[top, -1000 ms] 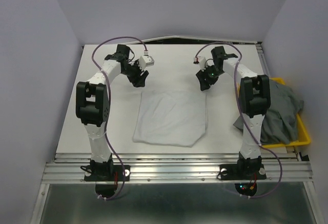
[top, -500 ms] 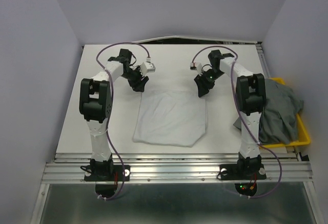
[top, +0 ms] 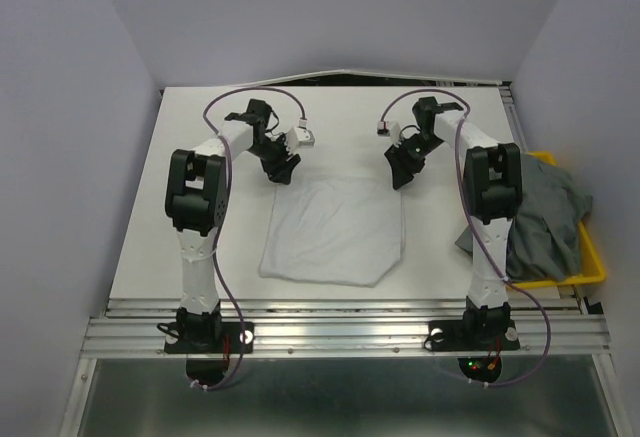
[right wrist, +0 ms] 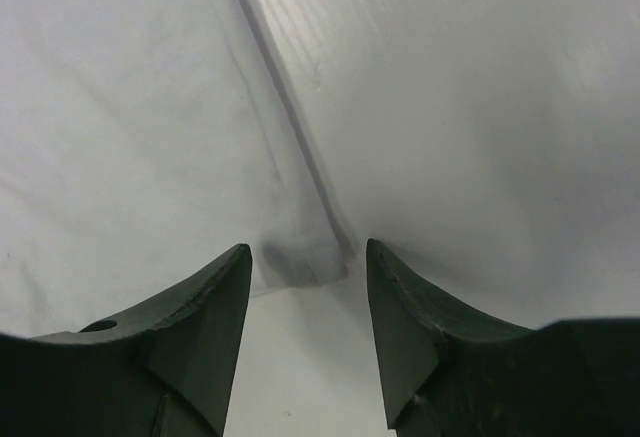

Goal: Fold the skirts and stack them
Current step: Flatten the skirt out

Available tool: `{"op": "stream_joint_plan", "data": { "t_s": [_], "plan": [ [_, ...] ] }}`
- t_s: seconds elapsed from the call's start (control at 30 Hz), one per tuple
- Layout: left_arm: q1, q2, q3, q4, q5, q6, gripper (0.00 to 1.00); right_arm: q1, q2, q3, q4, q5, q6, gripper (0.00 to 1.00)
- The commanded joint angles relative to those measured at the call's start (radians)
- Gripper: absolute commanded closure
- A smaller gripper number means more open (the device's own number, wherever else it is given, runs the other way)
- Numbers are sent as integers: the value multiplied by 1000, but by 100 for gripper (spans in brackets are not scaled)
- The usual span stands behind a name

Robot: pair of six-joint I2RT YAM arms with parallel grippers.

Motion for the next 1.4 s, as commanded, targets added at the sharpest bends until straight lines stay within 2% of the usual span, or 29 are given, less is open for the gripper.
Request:
{"op": "stream_joint_plan", "data": {
  "t_s": [0.0,0.1,0.2,0.23,0.3,0.33,0.43,0.47,0.5,0.7,0.93,1.07,1.27,1.37],
  "plan": [
    [-6,19,50,-16,18,23,42,-16,13,0,33,48,1,47],
    [-7,27,50,-20,19,26,44,-16,11,-12,57,49,10,51],
    [-7,36,47,-30,13,31,51,-16,15,-15,82,54,26,62],
    [-9,39,46,-31,12,32,59,-16,18,-11,86,52,30,70],
    [-9,37,44,-36,13,32,66,-16,16,-4,85,43,47,84],
    [-7,30,44,-37,16,29,74,-16,13,3,85,40,55,99],
    [-7,8,49,-34,21,9,87,-16,-22,8,100,32,91,99],
    [-7,-6,63,-37,22,-12,97,-16,-34,9,112,35,105,99],
    [-6,-15,70,-36,22,-27,100,-16,-65,11,143,48,142,99],
    [2,-139,139,36,-40,-213,100,-27,-171,100,217,126,262,99],
    [2,-404,167,208,-240,-374,100,-27,-381,144,349,244,360,99],
    [-1,-576,74,332,-283,-432,100,-27,-542,97,416,305,371,99],
    [-51,-815,-130,401,-320,-422,100,-27,-703,-12,449,318,352,99],
    [-76,-878,-186,400,-346,-432,100,-27,-752,-47,426,293,360,99]
  ]
}}
